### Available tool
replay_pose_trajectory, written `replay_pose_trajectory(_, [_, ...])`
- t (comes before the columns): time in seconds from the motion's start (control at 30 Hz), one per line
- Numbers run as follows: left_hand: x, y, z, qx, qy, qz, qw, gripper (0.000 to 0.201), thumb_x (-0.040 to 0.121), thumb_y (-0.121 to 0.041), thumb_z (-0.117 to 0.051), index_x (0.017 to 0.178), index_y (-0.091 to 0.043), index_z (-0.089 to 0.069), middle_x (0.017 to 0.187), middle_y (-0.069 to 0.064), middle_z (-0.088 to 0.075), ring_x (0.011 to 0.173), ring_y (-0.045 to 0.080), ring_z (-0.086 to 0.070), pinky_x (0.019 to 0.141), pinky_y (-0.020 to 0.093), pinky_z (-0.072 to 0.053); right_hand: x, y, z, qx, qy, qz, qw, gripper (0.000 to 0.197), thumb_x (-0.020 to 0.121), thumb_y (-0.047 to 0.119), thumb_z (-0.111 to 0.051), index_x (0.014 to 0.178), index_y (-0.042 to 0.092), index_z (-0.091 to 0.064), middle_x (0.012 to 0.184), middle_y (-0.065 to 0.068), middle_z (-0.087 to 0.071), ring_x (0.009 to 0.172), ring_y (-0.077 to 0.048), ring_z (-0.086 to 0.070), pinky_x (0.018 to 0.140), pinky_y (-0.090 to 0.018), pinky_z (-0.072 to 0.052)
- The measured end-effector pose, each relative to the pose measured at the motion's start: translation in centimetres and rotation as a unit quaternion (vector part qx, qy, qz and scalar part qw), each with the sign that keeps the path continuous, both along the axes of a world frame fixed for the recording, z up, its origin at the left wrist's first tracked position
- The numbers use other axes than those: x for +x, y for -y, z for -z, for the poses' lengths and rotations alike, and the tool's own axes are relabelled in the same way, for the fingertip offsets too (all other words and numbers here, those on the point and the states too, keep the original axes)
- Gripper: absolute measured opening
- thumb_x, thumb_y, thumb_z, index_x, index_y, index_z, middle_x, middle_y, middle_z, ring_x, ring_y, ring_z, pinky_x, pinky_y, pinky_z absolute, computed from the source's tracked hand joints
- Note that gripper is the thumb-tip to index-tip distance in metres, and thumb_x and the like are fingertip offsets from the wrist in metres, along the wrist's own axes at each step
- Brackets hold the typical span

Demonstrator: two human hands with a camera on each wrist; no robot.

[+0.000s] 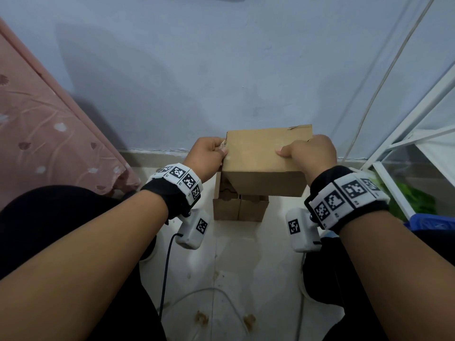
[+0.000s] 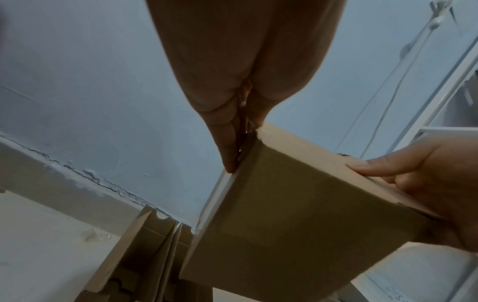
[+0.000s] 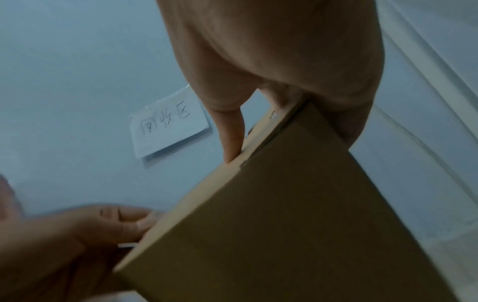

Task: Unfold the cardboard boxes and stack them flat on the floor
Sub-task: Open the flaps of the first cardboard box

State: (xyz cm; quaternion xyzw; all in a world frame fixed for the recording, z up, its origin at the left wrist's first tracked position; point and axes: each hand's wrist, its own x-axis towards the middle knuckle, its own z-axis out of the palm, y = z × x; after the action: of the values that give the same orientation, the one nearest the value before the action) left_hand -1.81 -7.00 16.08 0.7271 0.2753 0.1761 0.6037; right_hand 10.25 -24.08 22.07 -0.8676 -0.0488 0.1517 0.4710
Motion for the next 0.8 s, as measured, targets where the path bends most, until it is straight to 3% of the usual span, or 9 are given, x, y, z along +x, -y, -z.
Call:
replay_pose_trajectory(0.07, [0.0,0.0,0.0,0.004,0.008,-0.007,1.0,0.029,0.106,-0.006,-0.046,0.1,-0.017,-0.072,0.099,0.013,-0.073,0.089,0.023,-0.071,0.079,0.037,-0.062,-0.3,-0.1,0.7,-0.067,0.066,-0.019,0.995,0.051,0.08,0.02,-0.081,0.119,0.002,-0.054,0.121,-0.011,-0.058,0.117,-0.032,-0.055,0.086,-0.034,-0.046])
replay_pose_trajectory(0.13, [0.0,-0.2,0.1,0.013,0.005,-0.018,1.0,0.029,0.105,-0.003,-0.047,0.113,-0.011,-0.073,0.104,0.012,-0.075,0.094,0.023,-0.073,0.081,0.038,-0.062,-0.6,-0.5,1.8,-0.146,0.133,-0.064,0.978,0.079,0.082,0.018,-0.076,0.146,0.005,-0.031,0.149,-0.016,-0.034,0.138,-0.035,-0.034,0.099,-0.038,-0.041])
replay_pose_trajectory(0.2, [0.2,-0.3,0.2,0.017,0.001,-0.038,0.999,0.03,0.103,0.0,-0.048,0.117,-0.008,-0.073,0.103,0.014,-0.076,0.096,0.028,-0.074,0.08,0.039,-0.062,-1.1,-1.1,2.7,-0.199,0.179,-0.149,0.952,0.098,0.081,0.026,-0.075,0.156,0.014,-0.013,0.163,-0.012,-0.009,0.15,-0.034,-0.008,0.115,-0.049,-0.031])
replay_pose_trajectory(0.23, [0.3,-0.3,0.3,0.016,0.0,-0.049,0.999,0.029,0.102,0.001,-0.049,0.116,-0.007,-0.074,0.102,0.015,-0.076,0.095,0.03,-0.074,0.078,0.038,-0.063,-1.4,-1.4,3.1,-0.222,0.187,-0.194,0.937,0.102,0.079,0.035,-0.076,0.157,0.019,-0.011,0.165,-0.009,-0.005,0.152,-0.032,-0.002,0.117,-0.057,-0.027])
replay_pose_trajectory(0.33, [0.4,-0.5,0.2,0.022,-0.003,-0.071,0.997,0.028,0.1,0.001,-0.051,0.109,-0.007,-0.076,0.098,0.017,-0.076,0.088,0.03,-0.073,0.074,0.037,-0.063,-2.1,-2.1,4.3,-0.295,0.188,-0.273,0.896,0.118,0.066,0.064,-0.077,0.156,0.027,-0.01,0.164,-0.006,-0.011,0.152,-0.033,-0.002,0.11,-0.073,-0.021])
replay_pose_trajectory(0.43, [0.4,-0.2,0.1,0.03,-0.007,-0.057,0.998,0.024,0.099,-0.001,-0.054,0.105,-0.007,-0.077,0.094,0.015,-0.076,0.087,0.029,-0.075,0.077,0.042,-0.064,-2.4,-2.1,5.5,-0.34,0.199,-0.275,0.877,0.133,0.059,0.073,-0.074,0.156,0.026,0.002,0.165,-0.01,-0.006,0.153,-0.035,0.0,0.111,-0.076,-0.012])
replay_pose_trajectory(0.5, [0.4,0.2,0.1,0.049,-0.01,-0.038,0.998,0.024,0.098,-0.004,-0.056,0.102,-0.011,-0.079,0.091,0.009,-0.078,0.086,0.027,-0.075,0.08,0.045,-0.063,-2.7,-2.2,5.8,-0.309,0.208,-0.288,0.882,0.133,0.059,0.069,-0.076,0.156,0.026,0.004,0.165,-0.01,-0.006,0.153,-0.034,-0.002,0.112,-0.074,-0.013])
replay_pose_trajectory(0.63, [0.2,0.4,-0.2,0.056,-0.023,-0.021,0.998,0.026,0.097,-0.005,-0.059,0.092,-0.02,-0.079,0.089,0.006,-0.078,0.08,0.02,-0.072,0.084,0.047,-0.062,-3.5,-2.5,6.0,-0.178,0.22,-0.293,0.913,0.112,0.06,0.046,-0.082,0.149,0.026,-0.017,0.141,-0.003,-0.033,0.134,-0.027,-0.028,0.103,-0.06,-0.038])
replay_pose_trajectory(0.8, [-0.4,0.5,-0.8,-0.033,-0.031,-0.041,0.998,0.028,0.1,0.001,-0.052,0.088,-0.013,-0.074,0.088,0.007,-0.078,0.077,0.019,-0.071,0.078,0.044,-0.064,-4.1,-2.3,7.1,-0.175,0.181,-0.29,0.923,0.124,0.057,0.04,-0.082,0.152,0.032,-0.003,0.137,0.001,-0.026,0.132,-0.025,-0.025,0.104,-0.062,-0.038])
